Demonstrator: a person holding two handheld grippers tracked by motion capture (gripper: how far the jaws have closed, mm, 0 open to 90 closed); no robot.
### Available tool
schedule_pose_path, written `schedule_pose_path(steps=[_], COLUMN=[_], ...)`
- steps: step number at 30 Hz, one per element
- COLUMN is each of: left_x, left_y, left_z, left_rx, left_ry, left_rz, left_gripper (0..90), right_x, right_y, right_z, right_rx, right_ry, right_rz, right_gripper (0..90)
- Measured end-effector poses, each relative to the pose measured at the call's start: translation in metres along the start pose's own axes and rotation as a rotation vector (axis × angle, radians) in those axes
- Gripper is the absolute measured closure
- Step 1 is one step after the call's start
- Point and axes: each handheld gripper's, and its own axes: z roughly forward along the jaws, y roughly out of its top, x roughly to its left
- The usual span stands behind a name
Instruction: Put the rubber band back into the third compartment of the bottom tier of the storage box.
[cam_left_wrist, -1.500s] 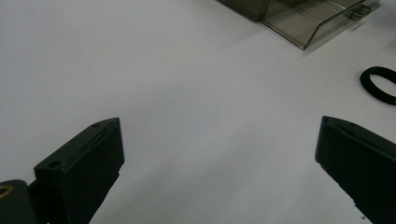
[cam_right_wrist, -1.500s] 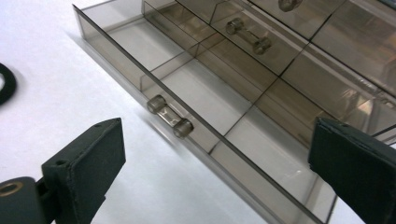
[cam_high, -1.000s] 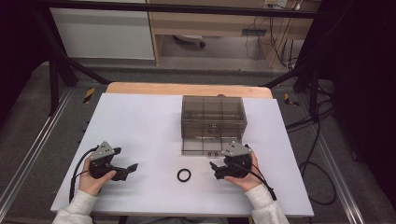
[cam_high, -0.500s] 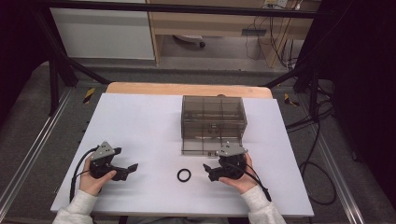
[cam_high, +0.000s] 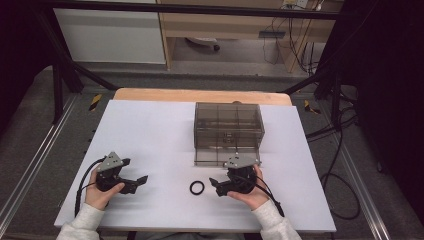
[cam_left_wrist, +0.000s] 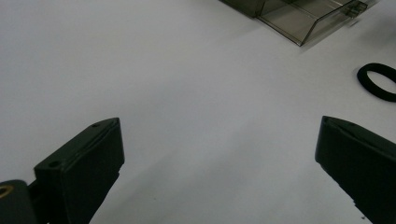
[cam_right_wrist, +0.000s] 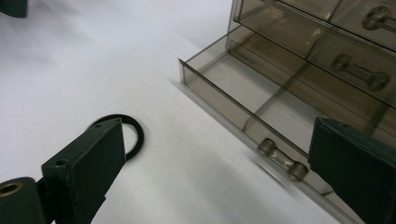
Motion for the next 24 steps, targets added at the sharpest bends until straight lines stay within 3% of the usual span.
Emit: schedule_pose_path(steps=[5,15,24], left_x=[0.001,0.001,0.001], left_y=[0.0,-0.001,-0.001], left_z=[0.0,0.001,0.001], left_rx=[0.003,0.007,0.008], left_ry=[0.003,0.002,0.004], left_rz=[-0.001,-0.001,0.001], left_gripper=[0.8,0.8,0.9], right_x=[0.005,0.017,0.021], right_y=[0.002,0.004,0.006], right_z=[0.001,0.012,0.019], right_rx=[-0.002,0.034,0.056], right_ry=[0.013,0.037,0.06], right_rz=[0.019,0.01,0.007], right_gripper=[5.9,7.8,15.4])
